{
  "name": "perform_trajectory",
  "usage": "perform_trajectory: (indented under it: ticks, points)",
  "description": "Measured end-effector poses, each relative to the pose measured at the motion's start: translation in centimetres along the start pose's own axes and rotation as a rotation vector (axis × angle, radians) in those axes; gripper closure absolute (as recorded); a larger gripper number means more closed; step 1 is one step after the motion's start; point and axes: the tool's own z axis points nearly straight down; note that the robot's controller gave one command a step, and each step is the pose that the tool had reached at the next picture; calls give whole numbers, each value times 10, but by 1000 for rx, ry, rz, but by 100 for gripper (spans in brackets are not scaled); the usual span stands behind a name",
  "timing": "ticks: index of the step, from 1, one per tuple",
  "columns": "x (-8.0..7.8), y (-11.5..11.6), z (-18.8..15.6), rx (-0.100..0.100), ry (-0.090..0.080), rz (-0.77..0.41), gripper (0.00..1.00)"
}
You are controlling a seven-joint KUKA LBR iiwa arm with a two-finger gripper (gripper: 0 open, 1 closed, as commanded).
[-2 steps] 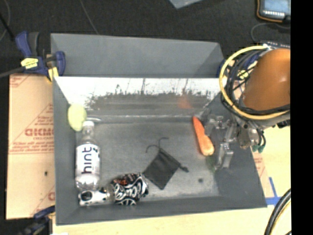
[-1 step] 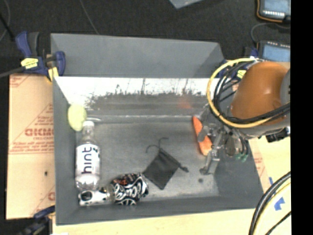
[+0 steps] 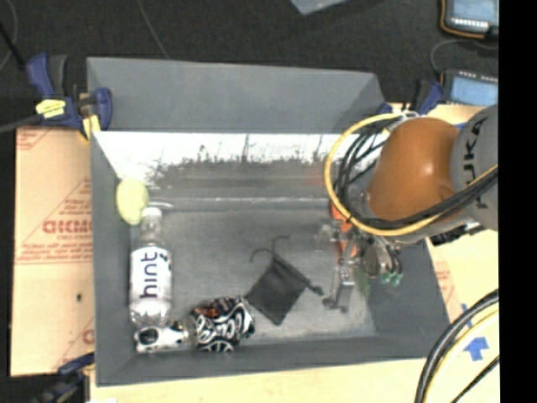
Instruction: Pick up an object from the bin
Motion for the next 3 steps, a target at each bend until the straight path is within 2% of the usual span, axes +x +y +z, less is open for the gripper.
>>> perform_trajectory:
  ticks: [1,2,3]
  points:
    - [5,38,41,-1,-4,-196,0]
    - [-9,73,90,0,-3,-411,0]
    - [8,112,106,-1,-5,-458,100]
